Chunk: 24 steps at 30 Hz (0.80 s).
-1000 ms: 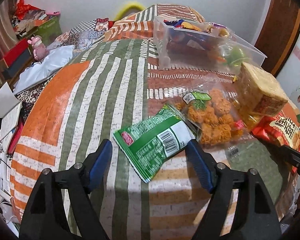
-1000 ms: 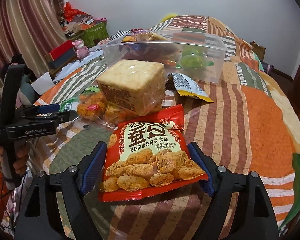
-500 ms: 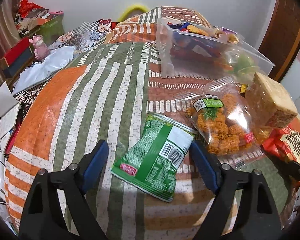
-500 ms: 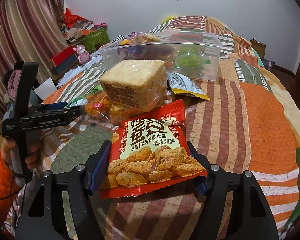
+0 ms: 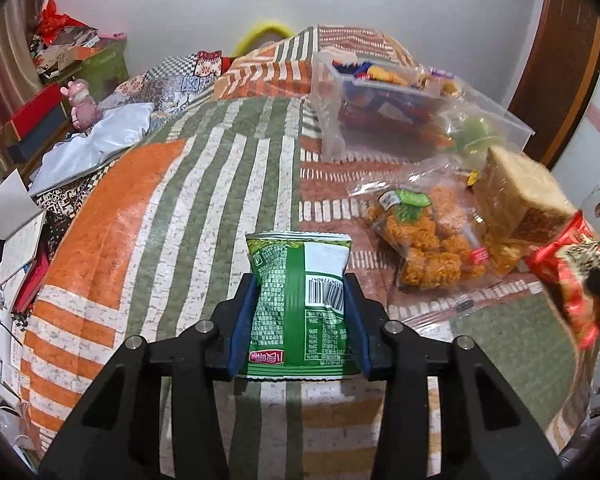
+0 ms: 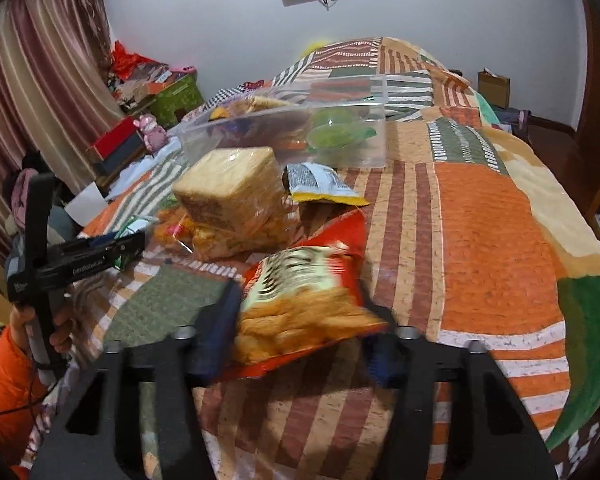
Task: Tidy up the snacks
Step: 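Grasp the green chip bag with left tool while right tool grasps red peanut bag, then carry both bags over the clear box and open both tools to drop them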
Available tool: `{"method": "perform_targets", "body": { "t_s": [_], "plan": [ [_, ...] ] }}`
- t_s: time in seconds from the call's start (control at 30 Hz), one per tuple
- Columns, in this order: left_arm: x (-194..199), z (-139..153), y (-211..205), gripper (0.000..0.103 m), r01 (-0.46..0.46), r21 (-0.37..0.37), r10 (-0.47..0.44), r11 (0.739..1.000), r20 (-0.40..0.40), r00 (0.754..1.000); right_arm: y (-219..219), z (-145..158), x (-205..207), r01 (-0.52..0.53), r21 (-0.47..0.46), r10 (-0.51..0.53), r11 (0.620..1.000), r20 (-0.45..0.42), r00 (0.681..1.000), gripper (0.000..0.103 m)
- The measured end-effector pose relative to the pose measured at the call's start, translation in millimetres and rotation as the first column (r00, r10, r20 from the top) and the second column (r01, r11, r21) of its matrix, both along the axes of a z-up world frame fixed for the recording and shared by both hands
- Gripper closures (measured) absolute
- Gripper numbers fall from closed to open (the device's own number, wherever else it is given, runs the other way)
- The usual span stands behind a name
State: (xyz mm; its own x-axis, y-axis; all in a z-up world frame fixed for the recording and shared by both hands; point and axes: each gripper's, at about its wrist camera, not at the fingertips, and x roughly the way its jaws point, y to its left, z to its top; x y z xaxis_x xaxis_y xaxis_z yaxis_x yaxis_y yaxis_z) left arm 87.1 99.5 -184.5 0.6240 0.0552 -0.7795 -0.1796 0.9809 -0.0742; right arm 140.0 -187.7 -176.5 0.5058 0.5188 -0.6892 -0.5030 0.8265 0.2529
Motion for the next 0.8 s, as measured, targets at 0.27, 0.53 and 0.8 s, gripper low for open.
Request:
{"method": "perform_targets", "body": {
  "t_s": [0.27,0.53,0.8],
  "plan": [
    [-9,25,-7,0.061,0.011,-0.002,-0.011,1.0,0.061,0.998,0,1,5,-0.008,-0.023,0.008,1.0,-0.011,1.0,0.067],
    [-16,36,-21,0.061,0.048,-0.016,-0.047,0.999,0.085,0.995,17,-17,15,-0.037,-0.084,0.034,0.996,-0.041,0.999,0.036],
    [-16,41,-29,0.061,0.057,-0.018,-0.055,0.998,0.097,0.994,24,-22,18,-0.022,-0.101,0.022,0.995,-0.003,1.0,0.04]
  ]
}}
